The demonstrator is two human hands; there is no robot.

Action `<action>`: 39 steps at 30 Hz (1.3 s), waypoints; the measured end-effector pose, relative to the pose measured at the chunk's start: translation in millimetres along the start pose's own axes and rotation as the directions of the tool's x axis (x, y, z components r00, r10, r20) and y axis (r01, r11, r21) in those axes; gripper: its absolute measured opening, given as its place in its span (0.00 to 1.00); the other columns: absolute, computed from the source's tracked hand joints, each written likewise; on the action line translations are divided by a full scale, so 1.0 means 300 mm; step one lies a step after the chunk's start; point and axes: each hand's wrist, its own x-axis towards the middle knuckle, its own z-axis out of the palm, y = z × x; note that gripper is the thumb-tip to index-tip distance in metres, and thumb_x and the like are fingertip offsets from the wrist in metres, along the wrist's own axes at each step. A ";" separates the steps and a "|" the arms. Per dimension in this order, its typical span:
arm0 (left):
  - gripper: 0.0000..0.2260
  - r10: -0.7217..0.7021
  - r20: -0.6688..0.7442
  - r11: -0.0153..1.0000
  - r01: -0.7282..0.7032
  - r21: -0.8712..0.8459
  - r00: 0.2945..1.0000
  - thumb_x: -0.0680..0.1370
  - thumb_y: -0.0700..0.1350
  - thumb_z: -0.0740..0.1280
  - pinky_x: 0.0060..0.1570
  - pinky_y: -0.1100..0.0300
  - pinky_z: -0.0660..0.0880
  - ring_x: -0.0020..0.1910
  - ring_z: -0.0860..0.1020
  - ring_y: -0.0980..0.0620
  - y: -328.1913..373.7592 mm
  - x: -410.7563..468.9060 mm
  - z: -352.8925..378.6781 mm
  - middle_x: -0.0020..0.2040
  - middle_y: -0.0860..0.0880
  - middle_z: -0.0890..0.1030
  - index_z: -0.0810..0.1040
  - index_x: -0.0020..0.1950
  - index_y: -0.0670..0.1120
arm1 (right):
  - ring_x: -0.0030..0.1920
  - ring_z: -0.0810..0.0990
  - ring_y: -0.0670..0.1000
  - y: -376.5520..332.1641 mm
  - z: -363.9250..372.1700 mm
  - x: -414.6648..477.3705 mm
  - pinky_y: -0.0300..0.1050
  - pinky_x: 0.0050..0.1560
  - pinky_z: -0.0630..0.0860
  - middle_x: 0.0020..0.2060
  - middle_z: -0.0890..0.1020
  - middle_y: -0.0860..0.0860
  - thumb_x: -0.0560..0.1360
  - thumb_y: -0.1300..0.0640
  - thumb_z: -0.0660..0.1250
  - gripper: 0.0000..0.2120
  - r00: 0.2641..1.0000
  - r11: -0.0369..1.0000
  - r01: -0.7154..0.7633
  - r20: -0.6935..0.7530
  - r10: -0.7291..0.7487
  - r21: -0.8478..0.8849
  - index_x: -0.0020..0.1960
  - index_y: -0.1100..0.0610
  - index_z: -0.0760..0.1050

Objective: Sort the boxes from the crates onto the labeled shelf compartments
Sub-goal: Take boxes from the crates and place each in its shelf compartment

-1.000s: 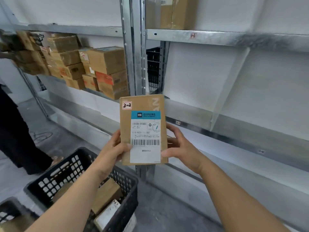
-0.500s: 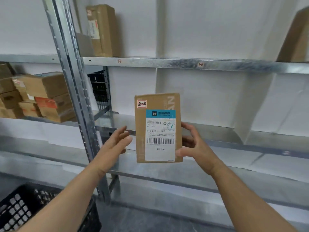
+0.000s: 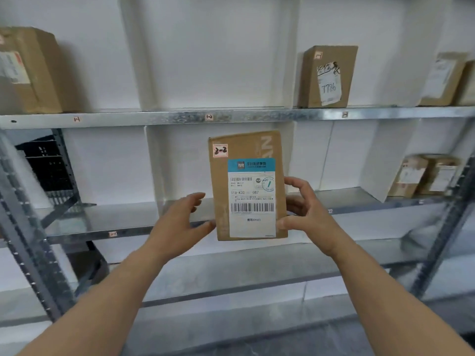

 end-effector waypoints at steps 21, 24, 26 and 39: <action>0.33 0.062 -0.001 0.946 -0.059 0.320 0.998 0.73 0.62 0.67 0.66 0.52 0.67 0.70 0.66 0.50 -0.191 0.216 -0.082 0.73 0.52 0.66 0.61 0.75 0.53 | 0.58 0.79 0.48 0.044 0.121 0.268 0.40 0.50 0.80 0.57 0.80 0.51 0.59 0.61 0.73 0.38 1.000 1.000 0.023 -0.011 -0.023 0.000 0.62 0.38 0.65; 0.33 0.033 0.019 0.943 -0.037 0.332 0.999 0.74 0.62 0.66 0.67 0.53 0.66 0.71 0.65 0.50 -0.285 0.298 -0.088 0.74 0.52 0.64 0.60 0.75 0.54 | 0.60 0.79 0.50 0.071 0.187 0.376 0.46 0.54 0.80 0.57 0.80 0.50 0.54 0.56 0.75 0.40 1.000 1.000 -0.004 -0.008 0.004 0.003 0.62 0.37 0.65; 0.33 0.020 0.030 0.942 -0.029 0.334 0.999 0.74 0.62 0.66 0.66 0.54 0.66 0.71 0.65 0.50 -0.347 0.355 -0.084 0.74 0.52 0.64 0.60 0.75 0.54 | 0.60 0.78 0.51 0.095 0.228 0.450 0.52 0.58 0.79 0.57 0.80 0.50 0.52 0.52 0.75 0.40 1.000 1.000 -0.027 -0.004 0.027 -0.004 0.61 0.36 0.65; 0.31 -0.055 0.166 0.926 -0.012 0.377 0.985 0.76 0.60 0.65 0.65 0.54 0.69 0.69 0.67 0.51 -0.620 0.614 0.087 0.73 0.54 0.65 0.58 0.75 0.55 | 0.58 0.80 0.48 0.346 0.298 0.772 0.49 0.57 0.79 0.54 0.81 0.50 0.66 0.72 0.73 0.38 0.993 0.989 -0.119 -0.020 0.118 -0.087 0.61 0.37 0.64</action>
